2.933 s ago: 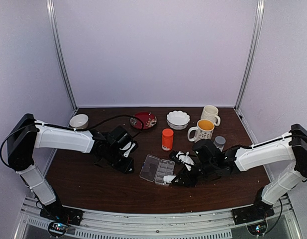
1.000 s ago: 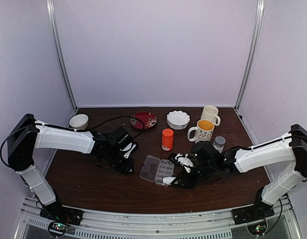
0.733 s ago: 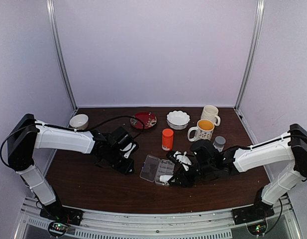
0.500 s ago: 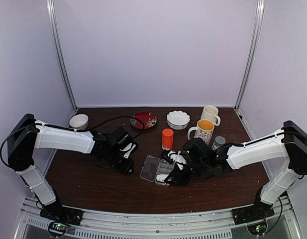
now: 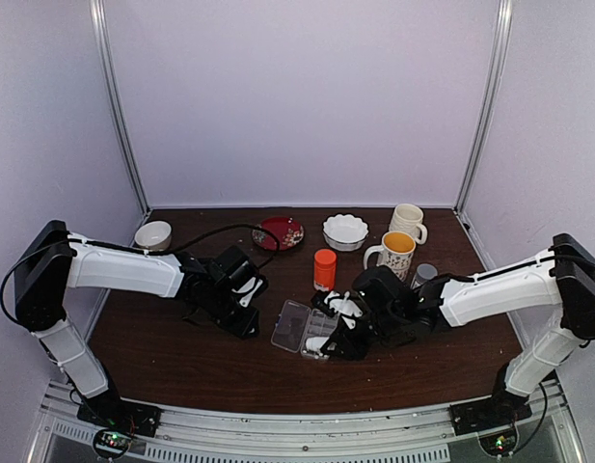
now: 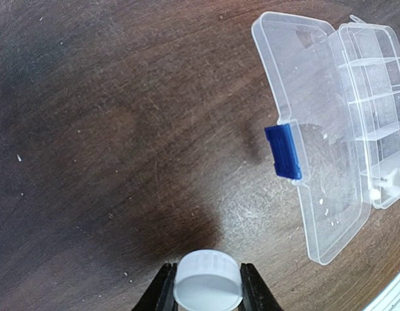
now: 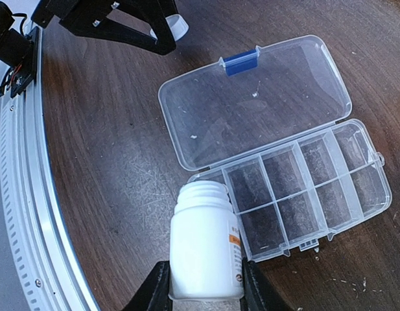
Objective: Sort the pills into containers
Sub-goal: Pour the pill into the compartment of the pill container.
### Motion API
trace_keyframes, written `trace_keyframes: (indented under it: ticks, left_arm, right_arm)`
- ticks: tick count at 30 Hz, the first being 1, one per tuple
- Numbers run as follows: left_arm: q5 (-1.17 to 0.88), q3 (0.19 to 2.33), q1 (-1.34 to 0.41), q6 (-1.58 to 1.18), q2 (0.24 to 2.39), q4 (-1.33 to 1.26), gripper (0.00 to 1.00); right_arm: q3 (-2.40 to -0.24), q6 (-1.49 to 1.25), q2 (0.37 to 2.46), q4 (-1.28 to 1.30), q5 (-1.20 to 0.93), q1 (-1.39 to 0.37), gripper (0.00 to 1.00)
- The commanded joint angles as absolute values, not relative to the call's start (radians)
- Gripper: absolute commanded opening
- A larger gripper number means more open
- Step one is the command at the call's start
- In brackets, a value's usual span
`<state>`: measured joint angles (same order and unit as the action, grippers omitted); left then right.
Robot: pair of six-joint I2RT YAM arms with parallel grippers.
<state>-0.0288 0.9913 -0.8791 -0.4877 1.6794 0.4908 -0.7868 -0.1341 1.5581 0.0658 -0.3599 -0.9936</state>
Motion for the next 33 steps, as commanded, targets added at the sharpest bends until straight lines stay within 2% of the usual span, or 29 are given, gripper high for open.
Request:
trace_keyframes:
  ticks: [1,3,6,10,33]
  left_arm:
    - [-0.017,1.006,-0.885,-0.479,1.678,0.488,0.24]
    - [-0.015,1.005,-0.885,-0.481,1.677,0.487,0.24]
    - [-0.020,1.004,-0.885,-0.481,1.678,0.483,0.24]
    - [-0.019,1.002,-0.886,-0.484,1.677,0.482,0.24]
    - [-0.015,1.019,-0.887,-0.486,1.633,0.523,0.24]
  right_arm:
    - [-0.790,-0.130,1.531,0.068,-0.321,-1.002,0.00]
    - [-0.824,-0.113,1.550,0.133,-0.311,-1.003,0.00]
    - [-0.772,-0.140,1.509,0.039,-0.322,-1.003,0.00]
    - [-0.804,-0.123,1.539,0.106,-0.314,-1.003,0.00]
    - [-0.472,-0.328,1.433,-0.522,-0.554,-0.898,0.00]
